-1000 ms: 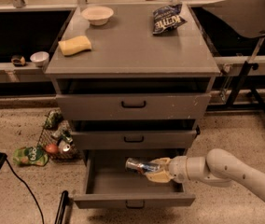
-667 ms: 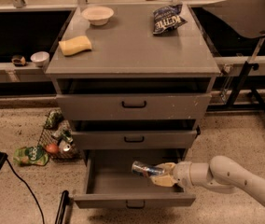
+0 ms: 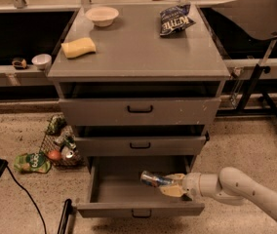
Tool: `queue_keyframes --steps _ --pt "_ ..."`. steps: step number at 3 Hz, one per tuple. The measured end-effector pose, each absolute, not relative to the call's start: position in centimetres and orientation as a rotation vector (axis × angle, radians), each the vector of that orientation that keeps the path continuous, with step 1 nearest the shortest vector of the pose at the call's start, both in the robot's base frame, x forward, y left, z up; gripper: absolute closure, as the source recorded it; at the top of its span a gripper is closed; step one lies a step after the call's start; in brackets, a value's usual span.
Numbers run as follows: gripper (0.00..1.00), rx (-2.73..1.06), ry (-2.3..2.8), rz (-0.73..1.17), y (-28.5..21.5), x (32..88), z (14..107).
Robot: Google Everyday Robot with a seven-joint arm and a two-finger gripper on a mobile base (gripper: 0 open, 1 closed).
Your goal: Place redbull can into bottom drawer
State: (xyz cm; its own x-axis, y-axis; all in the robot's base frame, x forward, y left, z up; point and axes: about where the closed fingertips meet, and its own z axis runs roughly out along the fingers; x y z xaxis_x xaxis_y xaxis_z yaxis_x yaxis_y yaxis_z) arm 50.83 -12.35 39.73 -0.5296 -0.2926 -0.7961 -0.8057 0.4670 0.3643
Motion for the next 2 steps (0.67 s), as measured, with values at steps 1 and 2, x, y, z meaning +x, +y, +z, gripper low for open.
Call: queue_keyframes --steps 1,2 --pt "1.00 -0.898 2.100 0.933 -12.9 52.6 36.2" --pt "1.00 -0.862 2.151 0.887 -14.1 54.7 32.0"
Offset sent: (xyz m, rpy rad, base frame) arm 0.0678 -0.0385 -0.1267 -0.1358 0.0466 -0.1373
